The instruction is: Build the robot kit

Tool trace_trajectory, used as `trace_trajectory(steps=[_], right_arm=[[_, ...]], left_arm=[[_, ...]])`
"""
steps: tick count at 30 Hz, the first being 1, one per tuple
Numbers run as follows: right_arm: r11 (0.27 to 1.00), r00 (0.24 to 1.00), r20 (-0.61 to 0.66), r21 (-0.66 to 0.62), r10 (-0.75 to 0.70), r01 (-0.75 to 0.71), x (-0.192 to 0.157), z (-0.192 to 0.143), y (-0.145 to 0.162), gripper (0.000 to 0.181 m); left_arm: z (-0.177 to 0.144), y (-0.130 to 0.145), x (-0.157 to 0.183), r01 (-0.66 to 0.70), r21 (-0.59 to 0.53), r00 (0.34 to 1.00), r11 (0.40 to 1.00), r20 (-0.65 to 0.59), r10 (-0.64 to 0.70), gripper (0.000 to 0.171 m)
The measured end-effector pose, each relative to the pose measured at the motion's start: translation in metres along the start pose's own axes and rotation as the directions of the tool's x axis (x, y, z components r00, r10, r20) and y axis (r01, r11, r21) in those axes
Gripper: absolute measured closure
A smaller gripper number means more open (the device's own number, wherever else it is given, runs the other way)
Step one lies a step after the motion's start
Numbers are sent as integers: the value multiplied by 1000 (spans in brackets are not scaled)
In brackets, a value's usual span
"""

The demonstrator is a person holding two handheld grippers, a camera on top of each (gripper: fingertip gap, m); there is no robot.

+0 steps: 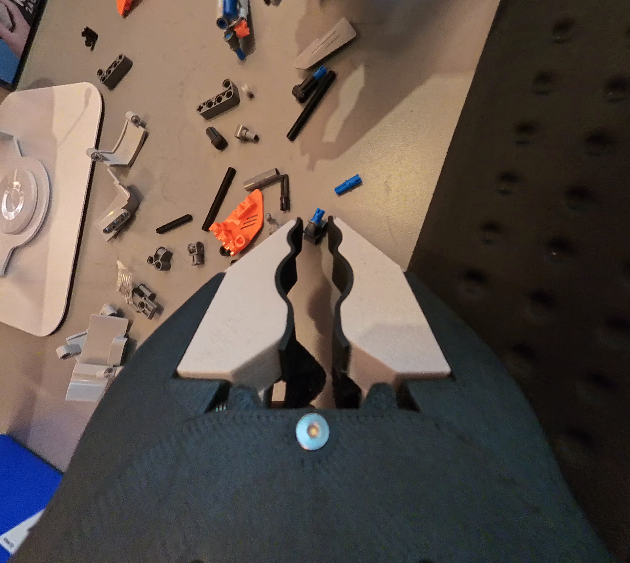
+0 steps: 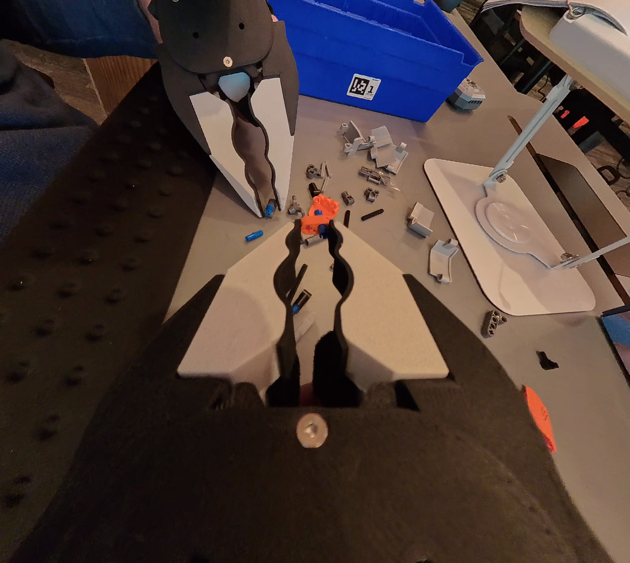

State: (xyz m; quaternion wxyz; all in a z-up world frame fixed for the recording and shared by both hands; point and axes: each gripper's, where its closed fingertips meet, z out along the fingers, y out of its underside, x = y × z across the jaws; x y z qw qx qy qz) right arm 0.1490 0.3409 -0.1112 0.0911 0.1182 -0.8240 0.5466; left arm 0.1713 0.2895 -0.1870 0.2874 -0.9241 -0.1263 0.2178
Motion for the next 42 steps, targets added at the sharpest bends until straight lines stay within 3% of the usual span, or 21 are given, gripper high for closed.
trace_trajectory(steps=[4,6,9,21,29,42], right_arm=[[1000,1000,10,-8,0,0,-2,1,2,168],[1000,1000,10,-8,2,-2,-2,1,3,168],[1000,1000,8,-6,6,-6,0,1,3,168],[1000,1000,5,-7,30,-30,2,1,7,168],[999,999,3,-11,45,-45,4,1,10,168],[998,998,13,-15,60,-60,6,1,15,168]], left_arm=[[0,-4,0,-12,29,1000,1000,-18,13,158],[-3,-2,-4,9,11,1000,1000,-10,-9,146],[-7,4,-6,63,-34,998,997,11,-62,143],[1,2,1,253,-80,967,964,53,-249,161],[4,0,0,185,-66,982,981,58,-181,164],[10,-11,4,-48,-3,996,999,-73,48,165]])
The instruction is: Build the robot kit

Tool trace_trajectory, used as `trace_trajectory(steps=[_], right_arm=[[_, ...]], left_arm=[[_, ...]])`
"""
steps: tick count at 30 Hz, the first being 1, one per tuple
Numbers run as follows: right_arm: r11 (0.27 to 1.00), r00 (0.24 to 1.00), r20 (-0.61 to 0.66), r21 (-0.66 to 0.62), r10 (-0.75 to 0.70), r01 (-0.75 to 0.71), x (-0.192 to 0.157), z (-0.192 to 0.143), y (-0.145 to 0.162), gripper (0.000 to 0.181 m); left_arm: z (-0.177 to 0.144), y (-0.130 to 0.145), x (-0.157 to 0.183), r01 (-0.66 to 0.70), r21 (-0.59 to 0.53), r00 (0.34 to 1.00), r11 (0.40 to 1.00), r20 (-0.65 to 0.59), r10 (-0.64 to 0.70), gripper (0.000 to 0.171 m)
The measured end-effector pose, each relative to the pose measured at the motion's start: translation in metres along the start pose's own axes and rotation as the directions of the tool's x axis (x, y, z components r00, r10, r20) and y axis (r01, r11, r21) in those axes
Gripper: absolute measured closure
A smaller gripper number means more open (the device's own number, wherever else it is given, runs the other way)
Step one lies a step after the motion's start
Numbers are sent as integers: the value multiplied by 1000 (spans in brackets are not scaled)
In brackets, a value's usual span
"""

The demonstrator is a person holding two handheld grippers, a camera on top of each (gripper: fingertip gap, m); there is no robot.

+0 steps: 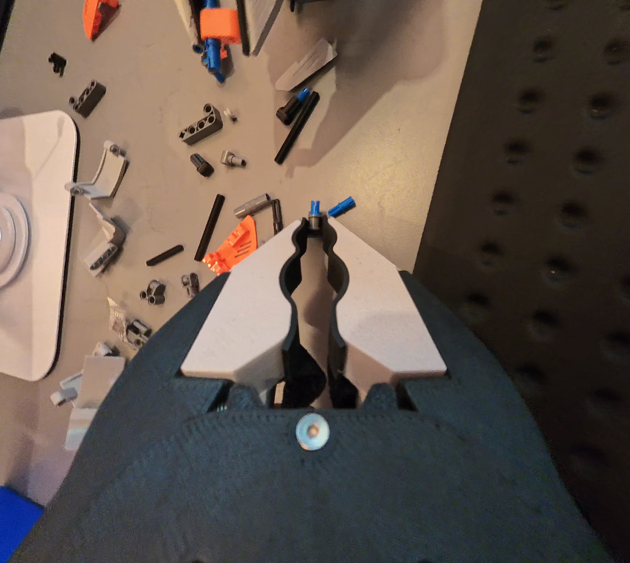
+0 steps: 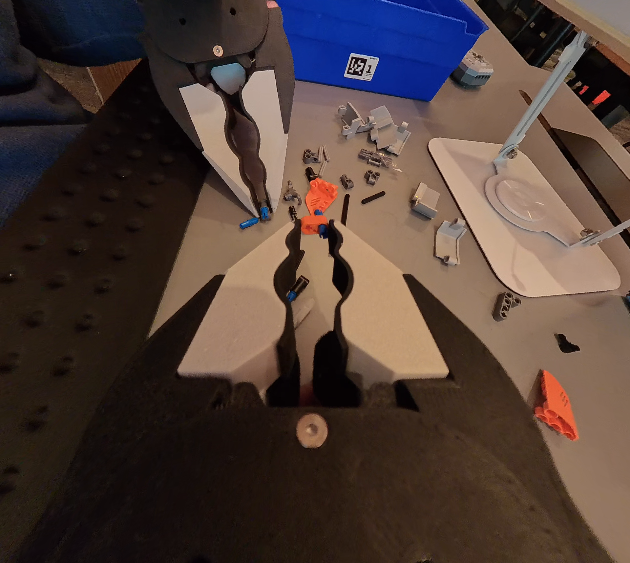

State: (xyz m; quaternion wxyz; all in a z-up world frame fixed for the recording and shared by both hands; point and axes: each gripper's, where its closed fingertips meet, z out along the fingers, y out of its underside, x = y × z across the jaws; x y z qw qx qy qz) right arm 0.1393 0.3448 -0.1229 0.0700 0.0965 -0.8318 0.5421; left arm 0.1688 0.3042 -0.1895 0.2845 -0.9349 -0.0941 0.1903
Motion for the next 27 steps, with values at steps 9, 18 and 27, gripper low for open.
trace_trajectory(steps=[9,18,27], right_arm=[[1000,1000,16,5,12,-12,-1,0,1,168],[1000,1000,18,12,18,-18,0,-1,1,168],[1000,1000,25,9,13,-13,-2,-1,0,168]], left_arm=[[9,-12,-1,-182,26,979,983,-90,184,165],[6,-8,-10,-143,20,989,990,-37,143,155],[-6,1,-20,61,30,996,998,60,-63,153]])
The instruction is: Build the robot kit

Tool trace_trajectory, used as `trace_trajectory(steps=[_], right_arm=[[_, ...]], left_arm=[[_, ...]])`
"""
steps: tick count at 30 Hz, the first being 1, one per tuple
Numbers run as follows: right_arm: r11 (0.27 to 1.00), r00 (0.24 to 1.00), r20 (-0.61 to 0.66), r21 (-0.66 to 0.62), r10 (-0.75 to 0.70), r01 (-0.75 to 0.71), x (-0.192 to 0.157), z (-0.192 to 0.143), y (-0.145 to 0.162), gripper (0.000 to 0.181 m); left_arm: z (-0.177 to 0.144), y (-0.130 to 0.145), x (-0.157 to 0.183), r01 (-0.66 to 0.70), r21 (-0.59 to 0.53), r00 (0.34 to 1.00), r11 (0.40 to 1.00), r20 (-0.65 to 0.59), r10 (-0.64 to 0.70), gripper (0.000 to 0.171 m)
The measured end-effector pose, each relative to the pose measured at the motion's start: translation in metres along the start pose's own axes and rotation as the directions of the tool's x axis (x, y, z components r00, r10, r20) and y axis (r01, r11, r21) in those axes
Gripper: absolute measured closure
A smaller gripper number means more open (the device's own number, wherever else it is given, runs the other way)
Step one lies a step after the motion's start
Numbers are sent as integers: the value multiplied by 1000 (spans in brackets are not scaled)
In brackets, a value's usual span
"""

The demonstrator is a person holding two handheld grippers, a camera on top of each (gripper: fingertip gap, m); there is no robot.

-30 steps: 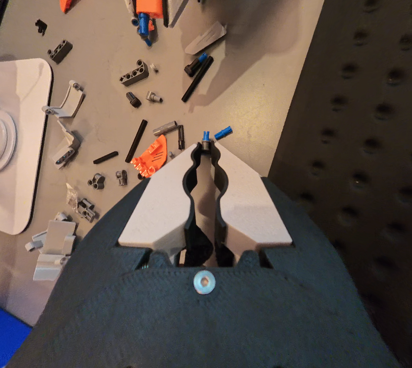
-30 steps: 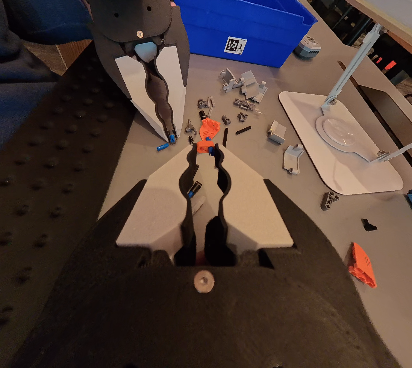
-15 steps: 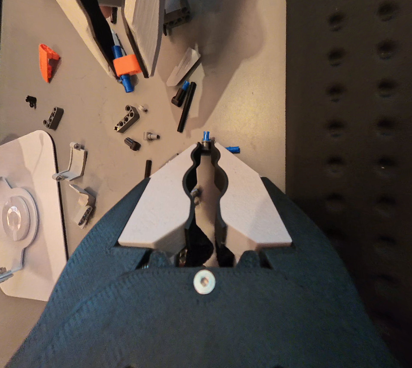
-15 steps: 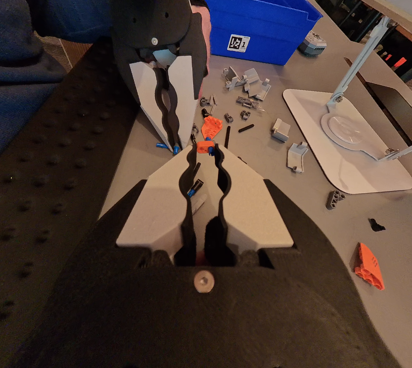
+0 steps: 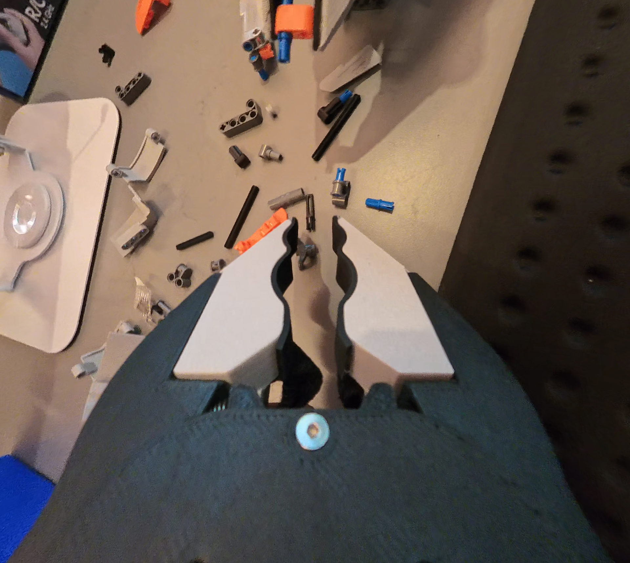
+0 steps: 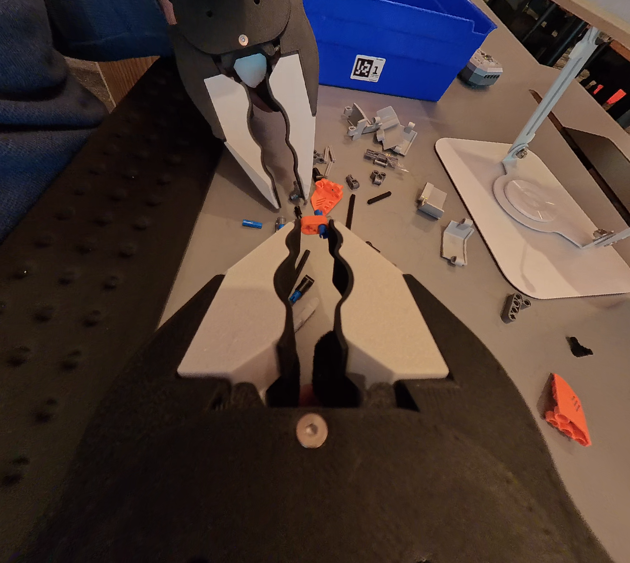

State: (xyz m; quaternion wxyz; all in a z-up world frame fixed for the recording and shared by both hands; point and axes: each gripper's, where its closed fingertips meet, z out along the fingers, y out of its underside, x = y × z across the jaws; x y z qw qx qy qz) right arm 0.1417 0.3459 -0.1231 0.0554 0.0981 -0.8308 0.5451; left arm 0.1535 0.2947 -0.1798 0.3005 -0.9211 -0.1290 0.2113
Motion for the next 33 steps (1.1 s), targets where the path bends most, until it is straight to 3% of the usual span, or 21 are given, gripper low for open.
trace_trajectory(steps=[7,17,27,33], right_arm=[[1000,1000,14,-9,-15,15,-5,1,1,168],[1000,999,18,-12,-28,28,-8,1,0,168],[1000,999,21,-13,-29,29,-8,0,1,168],[1000,999,27,-14,-25,26,-9,0,2,168]], left_arm=[[-4,-2,7,117,-5,993,993,2,-117,153],[8,-11,11,91,-31,996,995,-7,-91,155],[14,-6,13,-192,-73,981,979,-42,189,171],[11,-8,23,-417,2,900,909,-141,413,171]])
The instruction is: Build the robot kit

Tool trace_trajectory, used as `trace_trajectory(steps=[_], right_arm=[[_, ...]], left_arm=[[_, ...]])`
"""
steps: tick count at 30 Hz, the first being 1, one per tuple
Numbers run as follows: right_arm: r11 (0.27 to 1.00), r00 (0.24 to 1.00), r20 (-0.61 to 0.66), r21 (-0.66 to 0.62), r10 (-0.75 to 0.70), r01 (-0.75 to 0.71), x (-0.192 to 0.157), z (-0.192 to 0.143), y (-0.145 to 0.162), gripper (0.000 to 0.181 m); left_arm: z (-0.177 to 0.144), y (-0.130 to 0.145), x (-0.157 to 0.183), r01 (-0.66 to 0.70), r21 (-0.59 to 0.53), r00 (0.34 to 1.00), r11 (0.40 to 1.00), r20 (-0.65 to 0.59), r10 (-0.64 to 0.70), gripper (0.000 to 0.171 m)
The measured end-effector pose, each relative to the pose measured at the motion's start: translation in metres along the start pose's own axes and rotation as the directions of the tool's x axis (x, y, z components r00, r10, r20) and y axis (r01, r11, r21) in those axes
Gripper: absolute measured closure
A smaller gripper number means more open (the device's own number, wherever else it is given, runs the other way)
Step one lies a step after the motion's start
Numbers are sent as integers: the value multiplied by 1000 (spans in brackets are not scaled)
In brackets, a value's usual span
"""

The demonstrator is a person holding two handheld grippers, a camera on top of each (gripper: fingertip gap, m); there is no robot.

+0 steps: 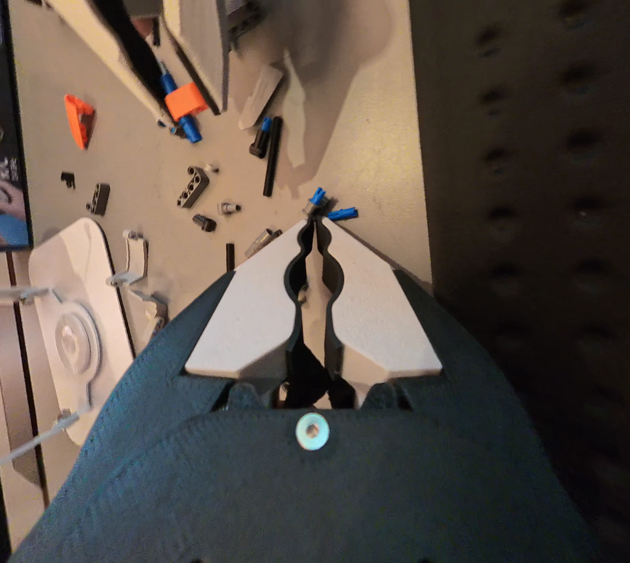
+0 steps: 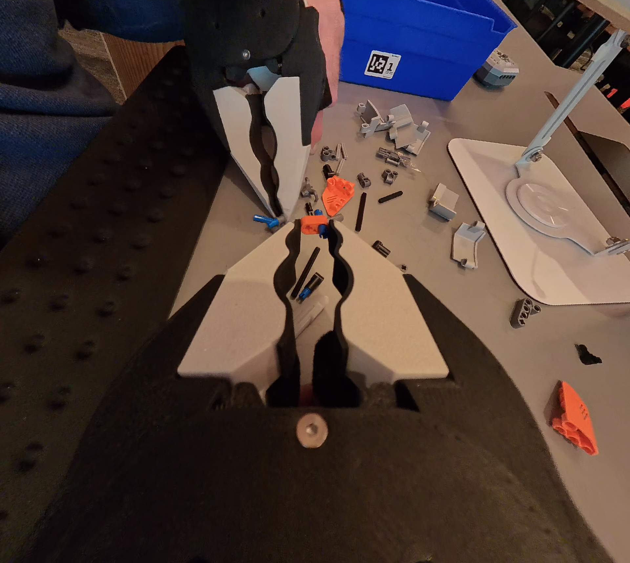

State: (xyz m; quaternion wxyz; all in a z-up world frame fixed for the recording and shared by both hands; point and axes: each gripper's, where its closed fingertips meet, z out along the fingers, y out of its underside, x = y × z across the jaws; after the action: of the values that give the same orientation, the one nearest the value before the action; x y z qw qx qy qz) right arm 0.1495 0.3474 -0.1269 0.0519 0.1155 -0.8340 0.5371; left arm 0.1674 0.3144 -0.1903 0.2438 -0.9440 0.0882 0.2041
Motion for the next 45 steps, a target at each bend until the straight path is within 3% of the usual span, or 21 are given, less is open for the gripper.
trace_trajectory(steps=[5,9,16,19,22,24,33,45], right_arm=[[1000,1000,4,4,3,-3,0,0,0,168],[1000,1000,4,9,4,-4,1,-2,-1,168],[1000,1000,7,11,10,-10,1,-3,0,168],[1000,1000,2,12,4,-4,0,-3,-1,168],[1000,1000,-1,16,-1,1,0,-4,-3,168],[1000,1000,0,17,-3,3,-1,-4,-3,168],[1000,1000,0,8,-16,16,-4,-6,-2,168],[1000,1000,18,-5,-23,23,-10,-6,1,168]], left_arm=[[3,-4,-1,-85,27,996,996,-32,85,171],[-1,0,-7,9,10,1000,1000,-7,-9,157],[-8,6,-12,220,9,972,975,83,-220,154],[-13,-1,-14,370,58,923,927,88,-374,151],[-18,-3,-18,570,110,811,814,86,-579,147],[-20,-5,-16,622,127,767,772,97,-634,146],[-11,-2,-6,657,77,737,750,147,-660,146],[-1,-12,-3,588,32,798,808,144,-586,145]])
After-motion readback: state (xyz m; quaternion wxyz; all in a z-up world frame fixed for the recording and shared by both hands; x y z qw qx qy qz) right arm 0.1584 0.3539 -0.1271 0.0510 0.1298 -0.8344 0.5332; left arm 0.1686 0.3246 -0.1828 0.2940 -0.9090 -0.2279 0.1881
